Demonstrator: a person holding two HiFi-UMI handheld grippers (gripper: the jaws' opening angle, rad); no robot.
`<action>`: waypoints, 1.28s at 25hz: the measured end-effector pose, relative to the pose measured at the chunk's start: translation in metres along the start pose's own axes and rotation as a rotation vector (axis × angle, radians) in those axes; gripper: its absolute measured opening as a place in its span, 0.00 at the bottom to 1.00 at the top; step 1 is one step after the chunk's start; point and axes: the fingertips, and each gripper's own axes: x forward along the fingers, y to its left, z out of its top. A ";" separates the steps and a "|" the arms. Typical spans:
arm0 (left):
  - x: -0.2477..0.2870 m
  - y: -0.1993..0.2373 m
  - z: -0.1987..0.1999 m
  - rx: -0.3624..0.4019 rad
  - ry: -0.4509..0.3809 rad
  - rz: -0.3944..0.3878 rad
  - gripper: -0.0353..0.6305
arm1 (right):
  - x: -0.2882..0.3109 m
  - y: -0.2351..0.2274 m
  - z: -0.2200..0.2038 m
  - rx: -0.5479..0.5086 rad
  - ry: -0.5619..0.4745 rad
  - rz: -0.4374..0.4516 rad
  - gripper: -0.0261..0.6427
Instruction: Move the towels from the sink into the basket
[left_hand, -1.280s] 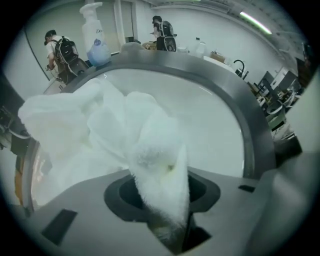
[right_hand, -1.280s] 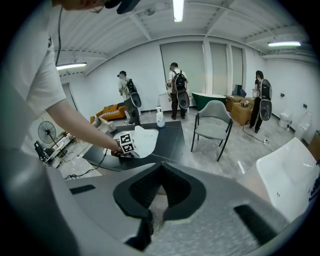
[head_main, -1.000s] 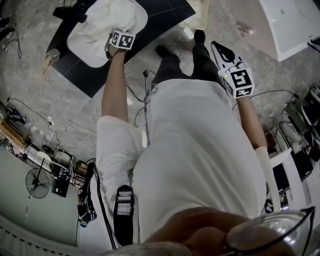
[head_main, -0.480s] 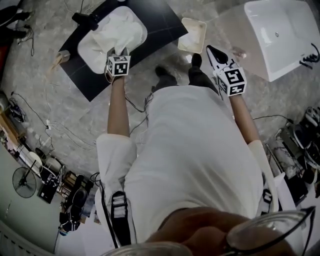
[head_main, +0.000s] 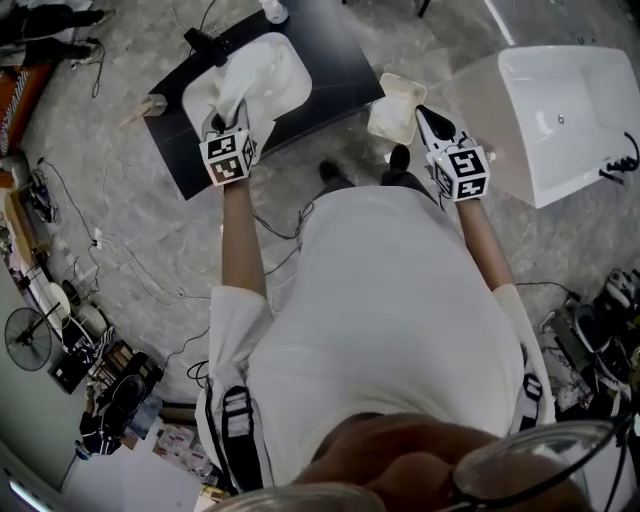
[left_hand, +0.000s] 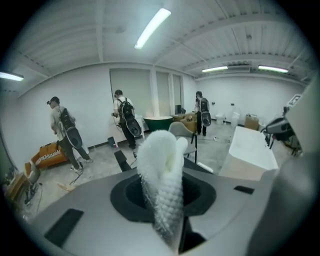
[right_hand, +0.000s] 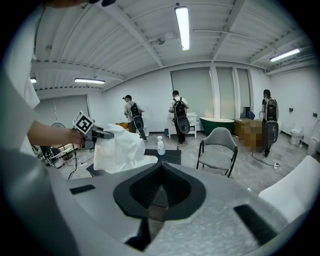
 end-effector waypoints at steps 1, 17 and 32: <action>-0.012 0.000 0.012 -0.014 -0.032 0.006 0.18 | -0.001 0.001 0.005 -0.003 -0.008 0.007 0.03; -0.132 -0.037 0.101 -0.181 -0.334 -0.092 0.18 | 0.008 0.036 0.086 -0.182 -0.126 0.163 0.03; -0.129 -0.055 0.119 -0.147 -0.351 -0.163 0.18 | 0.016 0.035 0.091 -0.175 -0.130 0.163 0.03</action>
